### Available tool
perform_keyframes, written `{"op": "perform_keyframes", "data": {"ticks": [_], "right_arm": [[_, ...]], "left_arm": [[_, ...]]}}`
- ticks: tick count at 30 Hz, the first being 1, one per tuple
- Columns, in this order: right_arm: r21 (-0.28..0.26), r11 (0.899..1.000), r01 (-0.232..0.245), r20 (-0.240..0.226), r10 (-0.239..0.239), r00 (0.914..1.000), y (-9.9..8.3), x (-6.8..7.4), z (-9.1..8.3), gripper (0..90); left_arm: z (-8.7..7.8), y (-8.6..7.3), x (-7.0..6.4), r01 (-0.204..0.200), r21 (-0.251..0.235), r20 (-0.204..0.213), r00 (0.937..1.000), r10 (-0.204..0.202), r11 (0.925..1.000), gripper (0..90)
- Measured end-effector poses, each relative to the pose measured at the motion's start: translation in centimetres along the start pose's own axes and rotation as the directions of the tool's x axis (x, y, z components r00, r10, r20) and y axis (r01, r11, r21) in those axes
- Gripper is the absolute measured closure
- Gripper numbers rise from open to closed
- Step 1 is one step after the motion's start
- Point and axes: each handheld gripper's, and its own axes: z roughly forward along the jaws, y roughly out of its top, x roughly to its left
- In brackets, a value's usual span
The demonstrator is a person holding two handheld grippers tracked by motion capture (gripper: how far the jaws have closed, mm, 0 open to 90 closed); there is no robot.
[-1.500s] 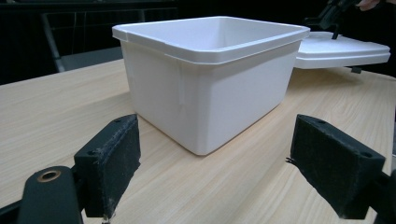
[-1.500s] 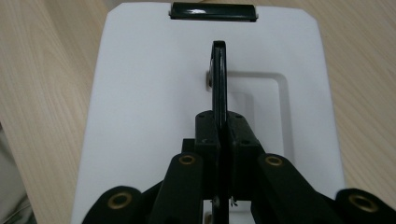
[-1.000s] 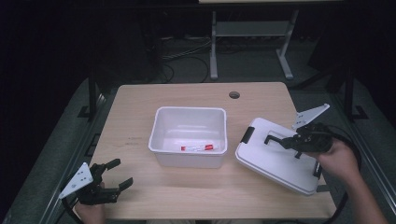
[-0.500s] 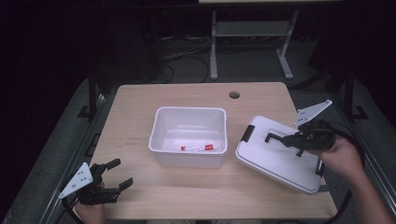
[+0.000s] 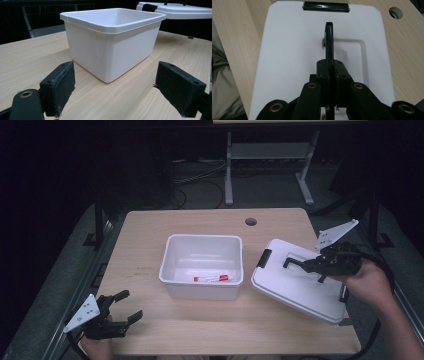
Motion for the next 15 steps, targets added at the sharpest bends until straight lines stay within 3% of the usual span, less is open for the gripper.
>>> {"op": "perform_keyframes", "data": {"ticks": [8,15], "right_arm": [[-0.003,1.0,0.025,0.002,-0.025,0.9997,1.8,0.2,-1.2,84.4],[-0.01,1.0,0.028,0.002,-0.028,0.9996,2.2,0.2,-2.0,84.4]], "left_arm": [[0.0,0.0,0.0,0.003,-0.008,-0.001,1.0,-0.003,1.0,15.7],[-0.1,0.0,0.0,-0.001,-0.009,-0.002,1.0,0.001,1.0,15.7]]}}
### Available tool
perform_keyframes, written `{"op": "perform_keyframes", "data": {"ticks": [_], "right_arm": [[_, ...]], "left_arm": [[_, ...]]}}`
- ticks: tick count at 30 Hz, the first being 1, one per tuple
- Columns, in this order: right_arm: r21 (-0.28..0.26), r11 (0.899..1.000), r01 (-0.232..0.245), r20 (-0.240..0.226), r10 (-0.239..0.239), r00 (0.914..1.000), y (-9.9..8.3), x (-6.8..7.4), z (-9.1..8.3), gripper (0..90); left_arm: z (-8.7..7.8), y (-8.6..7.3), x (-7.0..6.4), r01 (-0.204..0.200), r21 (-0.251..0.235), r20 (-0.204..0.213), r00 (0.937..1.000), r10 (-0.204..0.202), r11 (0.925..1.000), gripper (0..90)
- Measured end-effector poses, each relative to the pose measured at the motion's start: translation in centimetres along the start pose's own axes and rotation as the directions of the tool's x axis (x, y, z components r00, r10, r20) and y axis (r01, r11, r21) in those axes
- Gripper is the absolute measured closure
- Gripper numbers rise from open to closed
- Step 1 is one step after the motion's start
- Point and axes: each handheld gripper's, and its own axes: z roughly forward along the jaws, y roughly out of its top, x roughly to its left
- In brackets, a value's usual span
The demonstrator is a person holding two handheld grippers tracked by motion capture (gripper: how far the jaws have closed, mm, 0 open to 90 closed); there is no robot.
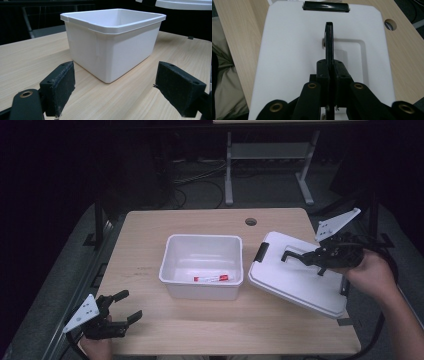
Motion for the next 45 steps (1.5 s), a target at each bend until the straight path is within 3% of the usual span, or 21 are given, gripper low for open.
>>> {"op": "perform_keyframes", "data": {"ticks": [19,45], "right_arm": [[-0.041,0.999,0.031,-0.019,-0.032,0.9993,1.8,0.2,-0.9,84.4],[-0.086,0.993,0.075,-0.072,-0.081,0.9941,5.3,1.0,0.0,84.4]], "left_arm": [[0.0,0.0,0.0,0.002,0.001,0.0,1.0,-0.002,1.0,15.7],[0.0,0.0,-0.1,0.003,-0.001,0.001,1.0,-0.003,1.0,15.7]]}}
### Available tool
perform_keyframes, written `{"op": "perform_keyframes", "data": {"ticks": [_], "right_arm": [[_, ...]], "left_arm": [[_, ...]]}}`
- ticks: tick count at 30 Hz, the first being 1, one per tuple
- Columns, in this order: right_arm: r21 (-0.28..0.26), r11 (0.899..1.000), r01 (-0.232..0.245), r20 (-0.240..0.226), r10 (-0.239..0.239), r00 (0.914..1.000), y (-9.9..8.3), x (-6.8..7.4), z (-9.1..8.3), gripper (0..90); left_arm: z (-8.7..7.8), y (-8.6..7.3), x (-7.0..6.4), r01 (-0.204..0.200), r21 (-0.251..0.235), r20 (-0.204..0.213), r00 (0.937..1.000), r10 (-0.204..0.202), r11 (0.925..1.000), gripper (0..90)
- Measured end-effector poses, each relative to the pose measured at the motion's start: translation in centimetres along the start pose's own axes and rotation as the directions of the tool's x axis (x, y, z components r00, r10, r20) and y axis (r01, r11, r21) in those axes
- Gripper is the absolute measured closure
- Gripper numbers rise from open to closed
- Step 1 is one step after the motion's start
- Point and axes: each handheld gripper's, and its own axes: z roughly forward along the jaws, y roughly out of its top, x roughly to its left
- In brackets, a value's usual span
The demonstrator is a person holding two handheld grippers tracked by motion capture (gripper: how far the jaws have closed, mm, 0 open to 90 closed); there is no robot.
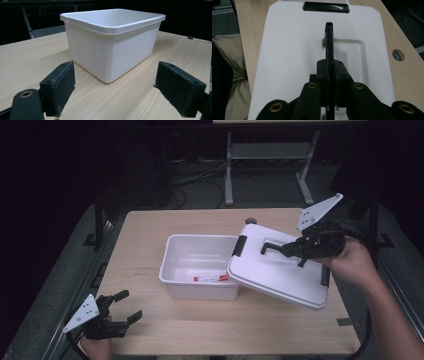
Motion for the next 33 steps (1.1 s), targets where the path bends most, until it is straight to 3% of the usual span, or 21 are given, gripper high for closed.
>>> {"op": "perform_keyframes", "data": {"ticks": [33], "right_arm": [[-0.013,0.996,0.083,-0.066,-0.084,0.9943,5.3,0.8,3.4,84.3]], "left_arm": [[-0.1,0.0,0.1,-0.001,-0.004,0.005,1.0,0.001,1.0,15.7]]}}
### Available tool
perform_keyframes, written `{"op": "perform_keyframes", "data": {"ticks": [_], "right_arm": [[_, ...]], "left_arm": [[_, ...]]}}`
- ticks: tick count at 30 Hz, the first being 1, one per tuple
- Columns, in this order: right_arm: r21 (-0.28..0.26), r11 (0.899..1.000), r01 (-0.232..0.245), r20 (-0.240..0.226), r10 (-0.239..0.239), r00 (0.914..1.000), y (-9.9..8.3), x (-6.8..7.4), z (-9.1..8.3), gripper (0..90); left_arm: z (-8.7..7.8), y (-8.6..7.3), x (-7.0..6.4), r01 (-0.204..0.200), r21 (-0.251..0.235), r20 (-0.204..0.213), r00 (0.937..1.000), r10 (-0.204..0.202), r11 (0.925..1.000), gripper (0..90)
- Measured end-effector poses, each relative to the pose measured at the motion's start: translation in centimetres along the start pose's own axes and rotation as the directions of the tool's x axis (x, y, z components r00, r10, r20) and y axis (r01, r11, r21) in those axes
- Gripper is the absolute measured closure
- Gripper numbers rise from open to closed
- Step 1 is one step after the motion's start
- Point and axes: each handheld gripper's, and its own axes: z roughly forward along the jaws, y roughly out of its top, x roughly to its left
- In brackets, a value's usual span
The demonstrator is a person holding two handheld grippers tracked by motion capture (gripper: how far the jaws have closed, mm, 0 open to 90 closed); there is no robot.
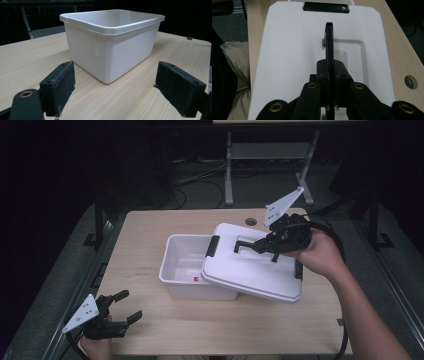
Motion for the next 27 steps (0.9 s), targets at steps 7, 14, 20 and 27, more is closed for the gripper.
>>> {"op": "perform_keyframes", "data": {"ticks": [7,14,20,27], "right_arm": [[-0.003,1.0,0.017,-0.011,-0.017,0.9998,1.1,0.1,0.7,84.3],[-0.012,0.999,0.036,-0.021,-0.037,0.9991,2.0,0.0,1.4,84.4],[-0.015,0.999,0.039,-0.029,-0.039,0.9988,2.6,0.1,1.9,84.3],[-0.018,0.999,0.05,-0.04,-0.051,0.9979,3.4,0.1,2.5,84.3]], "left_arm": [[0.0,0.0,0.0,0.002,-0.002,-0.002,1.0,-0.002,1.0,15.7],[-0.1,0.0,0.0,0.003,-0.004,-0.002,1.0,-0.003,1.0,15.7],[-0.1,0.0,0.0,-0.001,-0.007,-0.002,1.0,0.001,1.0,15.7],[-0.2,0.0,0.0,-0.001,-0.009,-0.002,1.0,0.001,1.0,15.7]]}}
